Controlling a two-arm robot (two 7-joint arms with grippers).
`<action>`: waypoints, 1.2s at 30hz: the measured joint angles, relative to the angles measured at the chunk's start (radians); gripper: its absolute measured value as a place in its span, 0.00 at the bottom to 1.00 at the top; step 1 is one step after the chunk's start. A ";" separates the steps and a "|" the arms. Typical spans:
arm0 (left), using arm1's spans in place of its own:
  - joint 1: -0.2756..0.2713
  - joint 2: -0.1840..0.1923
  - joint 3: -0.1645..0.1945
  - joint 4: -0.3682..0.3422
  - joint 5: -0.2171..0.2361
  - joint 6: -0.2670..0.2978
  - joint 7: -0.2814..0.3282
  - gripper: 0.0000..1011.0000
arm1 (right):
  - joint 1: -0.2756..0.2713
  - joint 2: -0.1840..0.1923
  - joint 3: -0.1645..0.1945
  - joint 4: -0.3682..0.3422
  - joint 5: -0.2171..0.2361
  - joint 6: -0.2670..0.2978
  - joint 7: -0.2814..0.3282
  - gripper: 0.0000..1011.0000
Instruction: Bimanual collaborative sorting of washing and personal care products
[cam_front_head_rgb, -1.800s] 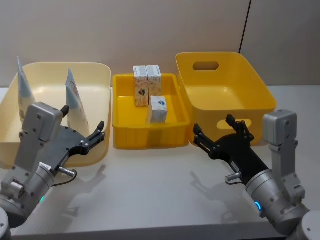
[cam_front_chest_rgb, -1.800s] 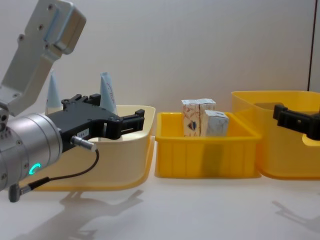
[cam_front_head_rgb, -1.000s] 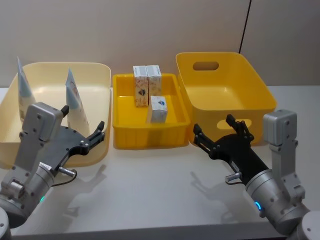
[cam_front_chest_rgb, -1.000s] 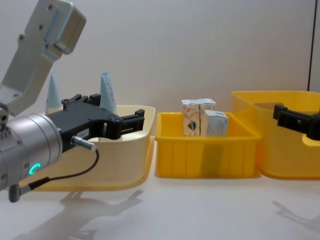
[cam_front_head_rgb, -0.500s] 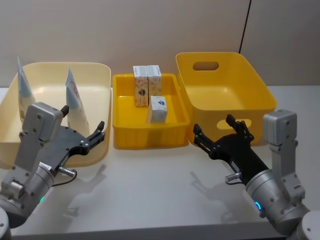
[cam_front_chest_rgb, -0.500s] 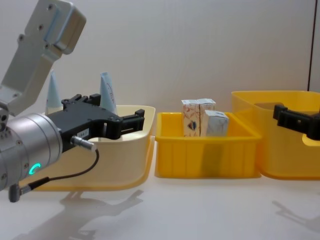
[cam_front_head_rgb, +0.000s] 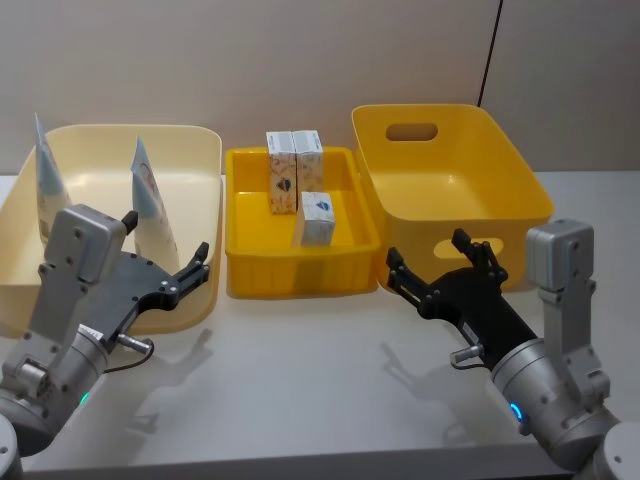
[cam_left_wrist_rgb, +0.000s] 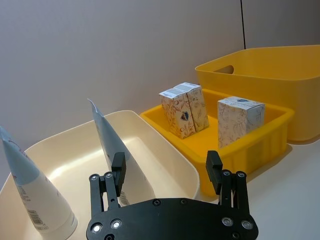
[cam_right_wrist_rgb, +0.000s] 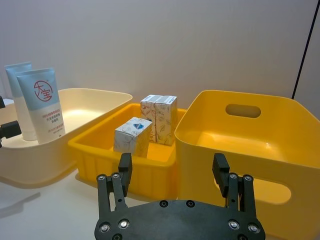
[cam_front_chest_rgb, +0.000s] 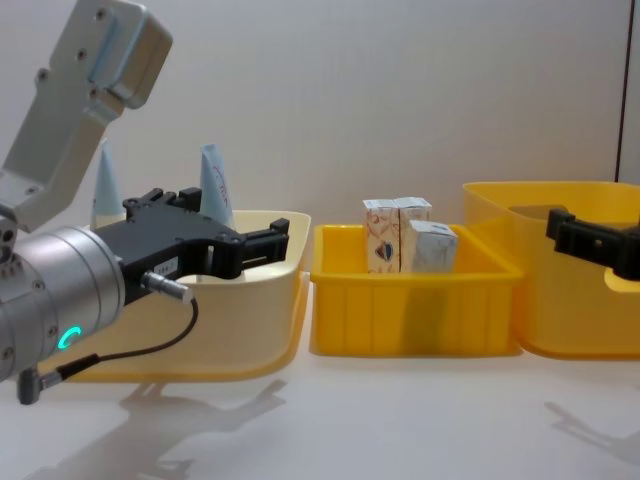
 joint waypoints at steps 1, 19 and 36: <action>0.000 0.000 0.000 0.000 0.000 0.000 0.000 0.99 | 0.000 0.000 0.000 0.000 0.000 0.000 0.000 0.99; 0.000 0.000 0.000 0.000 0.000 0.000 0.000 0.99 | 0.001 -0.006 -0.004 -0.008 -0.001 0.029 -0.002 0.99; 0.000 0.000 0.000 0.000 0.000 0.000 0.000 0.99 | 0.045 -0.068 -0.024 -0.111 0.025 0.365 -0.079 0.99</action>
